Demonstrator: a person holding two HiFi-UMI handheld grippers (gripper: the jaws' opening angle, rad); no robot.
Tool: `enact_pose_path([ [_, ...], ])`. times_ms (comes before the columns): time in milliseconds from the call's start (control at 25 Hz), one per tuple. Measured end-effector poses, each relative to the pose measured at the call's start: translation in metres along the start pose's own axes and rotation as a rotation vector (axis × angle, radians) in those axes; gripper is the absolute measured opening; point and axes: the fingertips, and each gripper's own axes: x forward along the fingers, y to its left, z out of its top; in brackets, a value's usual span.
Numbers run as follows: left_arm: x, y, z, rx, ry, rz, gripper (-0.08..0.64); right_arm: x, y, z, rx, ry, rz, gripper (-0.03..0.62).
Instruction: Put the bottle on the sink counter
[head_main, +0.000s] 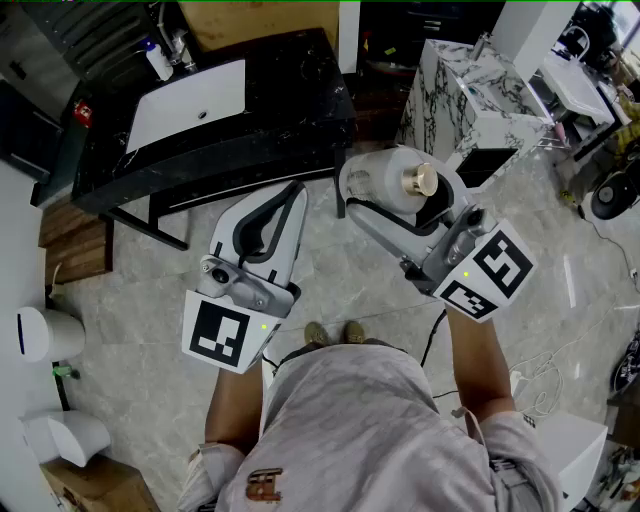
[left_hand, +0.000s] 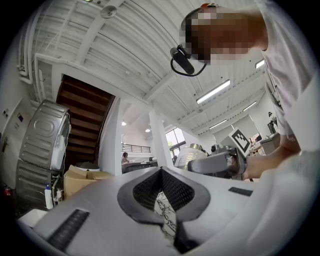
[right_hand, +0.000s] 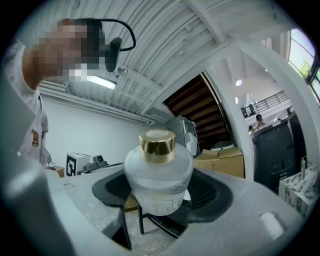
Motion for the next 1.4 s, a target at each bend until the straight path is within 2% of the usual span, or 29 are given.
enact_pose_path([
  [600, 0.008, -0.007, -0.003, 0.007, 0.015, 0.035, 0.0, -0.012, -0.013, 0.001, 0.01, -0.002, 0.011, 0.328],
  [1080, 0.033, -0.02, -0.007, 0.033, 0.017, 0.09, 0.0, -0.035, -0.047, -0.002, 0.025, -0.005, 0.038, 0.328],
  [1240, 0.04, -0.013, -0.019, 0.026, 0.055, 0.095, 0.0, -0.033, -0.058, -0.003, 0.025, -0.006, 0.039, 0.328],
  [1400, 0.055, 0.005, -0.018, 0.028, 0.007, 0.105, 0.0, -0.019, -0.073, -0.006, 0.023, -0.003, 0.033, 0.328],
])
